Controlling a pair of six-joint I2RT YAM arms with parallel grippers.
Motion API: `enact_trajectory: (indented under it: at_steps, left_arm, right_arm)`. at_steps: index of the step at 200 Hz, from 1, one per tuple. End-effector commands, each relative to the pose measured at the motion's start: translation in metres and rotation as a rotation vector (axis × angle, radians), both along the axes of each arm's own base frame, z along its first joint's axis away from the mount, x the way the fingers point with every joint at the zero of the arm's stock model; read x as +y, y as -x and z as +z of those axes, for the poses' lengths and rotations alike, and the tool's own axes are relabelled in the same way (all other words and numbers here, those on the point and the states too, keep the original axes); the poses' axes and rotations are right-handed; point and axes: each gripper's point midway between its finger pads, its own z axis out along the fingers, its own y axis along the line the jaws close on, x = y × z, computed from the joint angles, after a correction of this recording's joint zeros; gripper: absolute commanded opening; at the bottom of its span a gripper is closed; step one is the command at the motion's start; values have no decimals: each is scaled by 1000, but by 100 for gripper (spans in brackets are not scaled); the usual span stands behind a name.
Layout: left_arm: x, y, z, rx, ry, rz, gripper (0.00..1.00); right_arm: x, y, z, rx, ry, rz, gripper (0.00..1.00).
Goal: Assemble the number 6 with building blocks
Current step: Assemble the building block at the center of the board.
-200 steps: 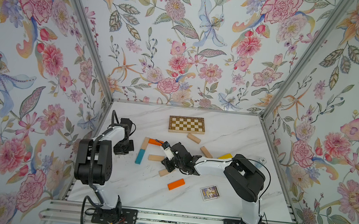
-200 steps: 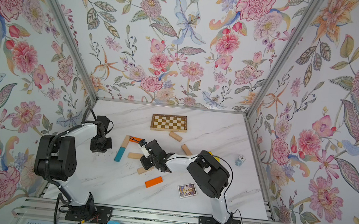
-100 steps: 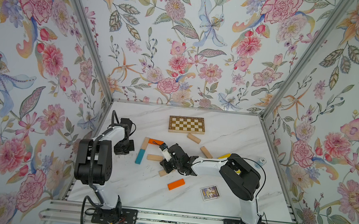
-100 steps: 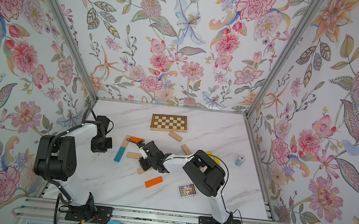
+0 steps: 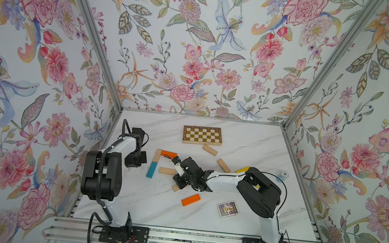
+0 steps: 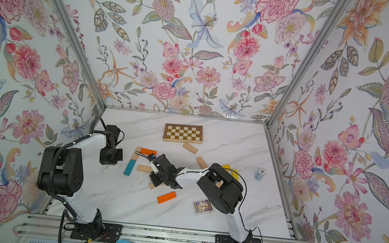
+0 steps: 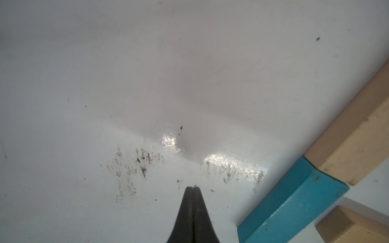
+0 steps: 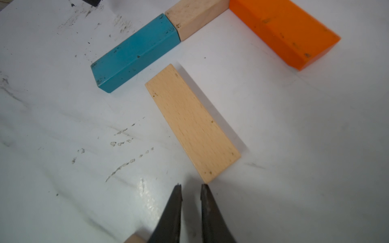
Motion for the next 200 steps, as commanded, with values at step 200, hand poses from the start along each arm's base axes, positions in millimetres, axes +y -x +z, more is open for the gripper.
enact_trajectory:
  at_steps: [200]
  left_arm:
    - [-41,-15,-22,37,177,-41,0]
  right_arm:
    - [5,1,7,-19,-18,7,20]
